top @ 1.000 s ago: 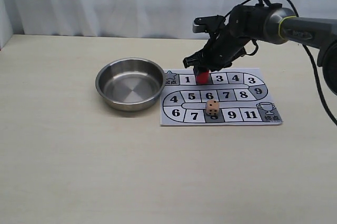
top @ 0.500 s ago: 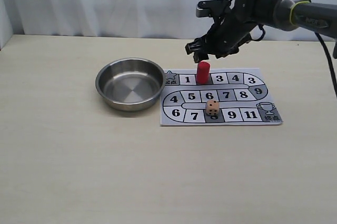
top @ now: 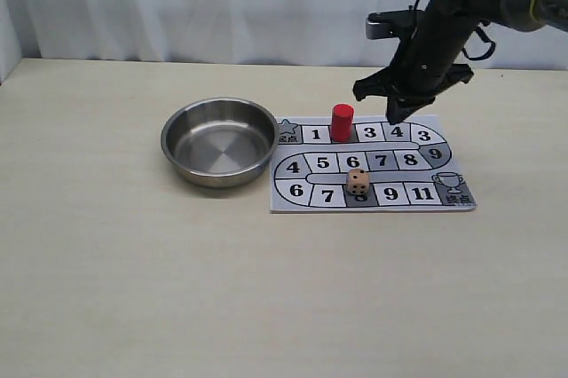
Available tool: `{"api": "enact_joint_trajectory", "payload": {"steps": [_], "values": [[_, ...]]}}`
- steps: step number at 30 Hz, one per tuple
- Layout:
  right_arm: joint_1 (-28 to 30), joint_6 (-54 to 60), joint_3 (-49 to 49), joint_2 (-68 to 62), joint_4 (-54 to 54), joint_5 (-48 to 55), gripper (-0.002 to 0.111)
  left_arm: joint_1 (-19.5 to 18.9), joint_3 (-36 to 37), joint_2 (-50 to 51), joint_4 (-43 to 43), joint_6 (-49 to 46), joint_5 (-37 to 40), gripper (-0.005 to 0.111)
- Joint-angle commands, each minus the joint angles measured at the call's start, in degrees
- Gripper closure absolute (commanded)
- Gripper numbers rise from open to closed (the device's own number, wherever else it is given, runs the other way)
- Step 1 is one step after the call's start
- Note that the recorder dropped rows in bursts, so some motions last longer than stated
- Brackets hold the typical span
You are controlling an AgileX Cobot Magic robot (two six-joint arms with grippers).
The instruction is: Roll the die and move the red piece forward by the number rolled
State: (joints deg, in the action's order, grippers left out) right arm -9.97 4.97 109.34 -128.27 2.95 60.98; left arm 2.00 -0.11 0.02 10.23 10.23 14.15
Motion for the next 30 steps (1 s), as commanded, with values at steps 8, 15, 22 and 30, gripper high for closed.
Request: {"api": "enact_joint_trajectory", "payload": {"steps": [8,15,22,30], "values": [[8.34,-2.29,-0.40,0.69,-0.60,7.47,0.104,0.00,0.11,-0.02,-0.21,0.17,-0.75,0.107],[12.32,-2.44,-3.81,0.69,-1.07,5.80,0.104,0.00,0.11,-0.02,-0.21,0.17,-0.75,0.107],[14.08,-0.70,-8.34,2.74,-1.07,1.10,0.104,0.00,0.11,-0.02,-0.21,0.17,-0.75,0.107],[14.08,-0.70,-17.12,12.01,-2.95,-5.96,0.104,0.00,0.11,-0.02,-0.21,0.17,-0.75,0.107]]}}
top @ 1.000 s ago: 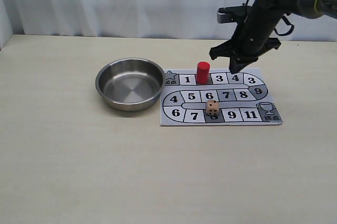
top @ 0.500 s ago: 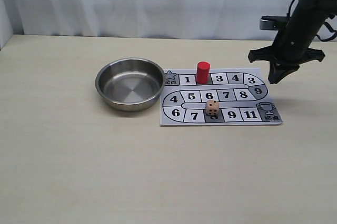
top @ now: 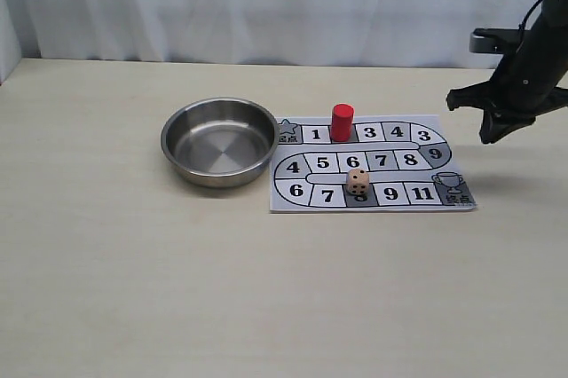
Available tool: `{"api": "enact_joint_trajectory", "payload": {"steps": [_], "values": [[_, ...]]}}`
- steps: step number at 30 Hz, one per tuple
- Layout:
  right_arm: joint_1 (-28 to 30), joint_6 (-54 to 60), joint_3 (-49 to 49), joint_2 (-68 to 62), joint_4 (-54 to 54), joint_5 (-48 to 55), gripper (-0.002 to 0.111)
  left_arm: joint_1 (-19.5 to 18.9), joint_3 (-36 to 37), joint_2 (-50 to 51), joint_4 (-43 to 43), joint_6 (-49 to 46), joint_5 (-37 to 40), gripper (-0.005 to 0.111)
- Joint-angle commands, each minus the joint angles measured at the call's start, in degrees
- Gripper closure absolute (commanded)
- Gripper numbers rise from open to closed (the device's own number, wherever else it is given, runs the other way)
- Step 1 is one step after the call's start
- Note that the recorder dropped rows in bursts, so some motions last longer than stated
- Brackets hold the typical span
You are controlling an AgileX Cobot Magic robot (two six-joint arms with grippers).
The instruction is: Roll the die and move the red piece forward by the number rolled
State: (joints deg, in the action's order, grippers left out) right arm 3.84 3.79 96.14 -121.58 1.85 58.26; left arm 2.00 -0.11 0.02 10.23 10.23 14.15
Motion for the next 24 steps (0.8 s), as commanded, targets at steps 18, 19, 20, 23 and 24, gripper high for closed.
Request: {"api": "enact_joint_trajectory", "payload": {"steps": [18,19,20,23,24], "values": [[0.27,0.04,-34.11,61.68,-1.85,-17.21,0.104,0.00,0.11,-0.02,-0.21,0.17,-0.75,0.107],[0.27,-0.16,-35.77,67.57,-1.85,-17.21,0.104,0.00,0.11,-0.02,-0.21,0.17,-0.75,0.107],[0.27,-0.16,-36.58,70.75,-1.85,-17.21,0.104,0.00,0.11,-0.02,-0.21,0.17,-0.75,0.107],[0.27,-0.16,-38.46,85.16,-1.85,-15.58,0.104,0.00,0.11,-0.02,-0.21,0.17,-0.75,0.107],[0.27,-0.16,-38.46,89.64,-1.85,-15.34,0.104,0.00,0.11,-0.02,-0.21,0.17,-0.86,0.107]]}}
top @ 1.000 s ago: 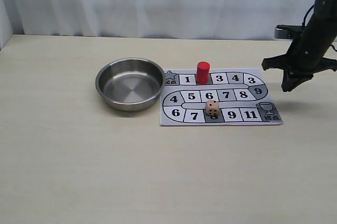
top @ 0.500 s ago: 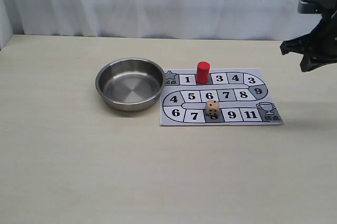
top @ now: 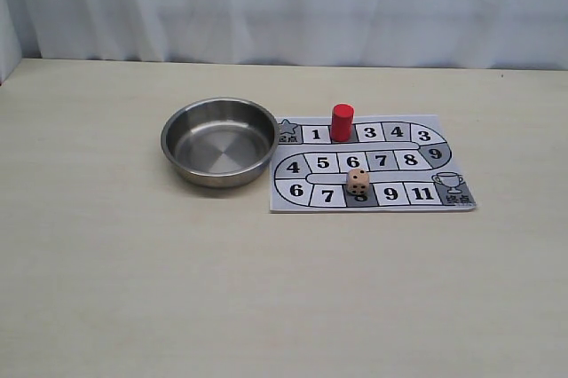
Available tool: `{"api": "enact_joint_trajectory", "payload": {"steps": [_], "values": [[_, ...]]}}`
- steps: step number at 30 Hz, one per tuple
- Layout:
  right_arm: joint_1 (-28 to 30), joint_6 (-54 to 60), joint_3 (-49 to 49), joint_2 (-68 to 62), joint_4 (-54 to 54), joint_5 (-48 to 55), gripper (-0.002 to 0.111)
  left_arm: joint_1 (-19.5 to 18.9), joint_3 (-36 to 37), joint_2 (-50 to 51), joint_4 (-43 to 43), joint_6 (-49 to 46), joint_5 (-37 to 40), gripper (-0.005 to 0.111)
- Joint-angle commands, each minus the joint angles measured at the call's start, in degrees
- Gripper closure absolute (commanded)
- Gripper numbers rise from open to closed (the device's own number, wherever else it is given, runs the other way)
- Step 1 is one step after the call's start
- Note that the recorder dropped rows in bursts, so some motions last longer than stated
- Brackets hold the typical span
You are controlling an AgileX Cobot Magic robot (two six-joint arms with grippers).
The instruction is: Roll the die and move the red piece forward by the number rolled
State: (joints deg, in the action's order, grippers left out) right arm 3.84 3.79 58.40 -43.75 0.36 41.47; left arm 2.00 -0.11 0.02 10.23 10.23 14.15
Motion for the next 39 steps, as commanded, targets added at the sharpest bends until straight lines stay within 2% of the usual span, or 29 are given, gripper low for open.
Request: {"api": "enact_joint_trajectory", "payload": {"steps": [1,6,11,17,21,27,33,34,36,39], "values": [[0.27,-0.16,-0.72,15.09,-0.36,1.45,0.104,0.00,0.11,-0.02,-0.21,0.17,-0.73,0.107],[0.27,-0.16,-0.72,33.01,-0.36,1.45,0.104,0.00,0.11,-0.02,-0.21,0.17,-0.73,0.107],[0.27,-0.16,-0.72,42.63,-0.36,2.60,0.104,0.00,0.11,-0.02,-0.21,0.17,-0.73,0.107],[0.27,0.05,-0.60,43.75,-0.36,8.19,0.104,0.00,0.11,-0.02,-0.21,0.17,-0.73,0.107],[0.27,0.05,-4.04,43.75,-0.91,6.86,0.104,0.00,0.11,-0.02,-0.21,0.17,-0.73,0.107],[0.27,0.05,-16.40,43.75,-0.91,-9.68,0.104,0.00,0.11,-0.02,-0.21,0.17,-0.73,0.107],[0.27,0.05,-32.70,43.75,-0.80,-31.66,0.104,0.00,0.11,-0.02,-0.21,0.17,-0.73,0.107],[0.27,-0.05,-37.88,43.75,-0.80,-38.57,0.104,0.00,0.11,-0.02,-0.21,0.17,-0.73,0.107],[0.27,-0.18,-43.99,43.75,-0.80,-45.64,0.104,0.00,0.11,-0.02,-0.21,0.17,-0.73,0.107],[0.27,-0.18,-50.60,43.75,-0.80,-50.59,0.104,0.00,0.11,-0.02,-0.21,0.17,-0.73,0.107]]}}
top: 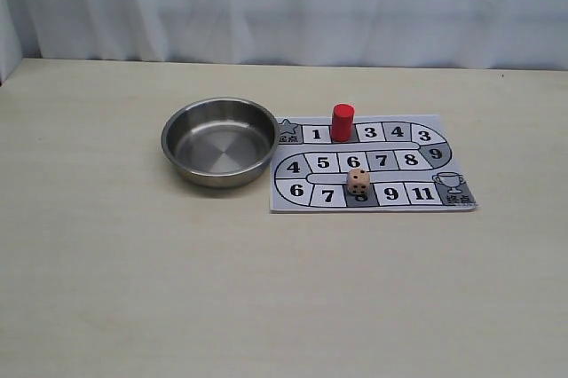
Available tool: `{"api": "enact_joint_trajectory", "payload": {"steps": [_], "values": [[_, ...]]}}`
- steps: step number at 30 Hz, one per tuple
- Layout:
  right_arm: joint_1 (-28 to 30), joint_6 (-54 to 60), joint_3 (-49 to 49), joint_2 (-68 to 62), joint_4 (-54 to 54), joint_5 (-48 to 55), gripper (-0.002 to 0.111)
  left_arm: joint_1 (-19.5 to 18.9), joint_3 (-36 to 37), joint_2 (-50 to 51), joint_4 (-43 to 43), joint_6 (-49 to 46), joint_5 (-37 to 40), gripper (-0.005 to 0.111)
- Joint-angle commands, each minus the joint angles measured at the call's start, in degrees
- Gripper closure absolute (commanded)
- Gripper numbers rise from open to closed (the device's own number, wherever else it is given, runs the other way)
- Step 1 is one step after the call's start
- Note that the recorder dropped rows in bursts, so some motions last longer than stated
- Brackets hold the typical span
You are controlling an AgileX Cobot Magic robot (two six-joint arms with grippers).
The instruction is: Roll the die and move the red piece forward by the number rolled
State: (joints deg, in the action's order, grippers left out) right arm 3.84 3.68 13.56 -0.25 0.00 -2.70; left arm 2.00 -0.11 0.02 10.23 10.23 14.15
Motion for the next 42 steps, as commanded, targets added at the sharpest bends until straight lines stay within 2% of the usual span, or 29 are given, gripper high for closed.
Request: {"api": "enact_joint_trajectory", "payload": {"steps": [1,5,12,19,42], "values": [[0.27,-0.08,-7.92,0.25,-0.44,-6.42,0.104,0.00,0.11,-0.02,-0.21,0.17,-0.73,0.107],[0.27,-0.08,-13.56,0.25,-0.44,-5.31,0.104,0.00,0.11,-0.02,-0.21,0.17,-0.73,0.107],[0.27,0.03,-13.56,0.25,-0.44,8.16,0.104,0.00,0.11,-0.02,-0.21,0.17,-0.73,0.107],[0.27,0.03,-13.56,0.25,-0.44,14.62,0.104,0.00,0.11,-0.02,-0.21,0.17,-0.73,0.107],[0.27,0.16,-13.56,0.25,0.63,12.87,0.104,0.00,0.11,-0.02,-0.21,0.17,-0.73,0.107]]}}
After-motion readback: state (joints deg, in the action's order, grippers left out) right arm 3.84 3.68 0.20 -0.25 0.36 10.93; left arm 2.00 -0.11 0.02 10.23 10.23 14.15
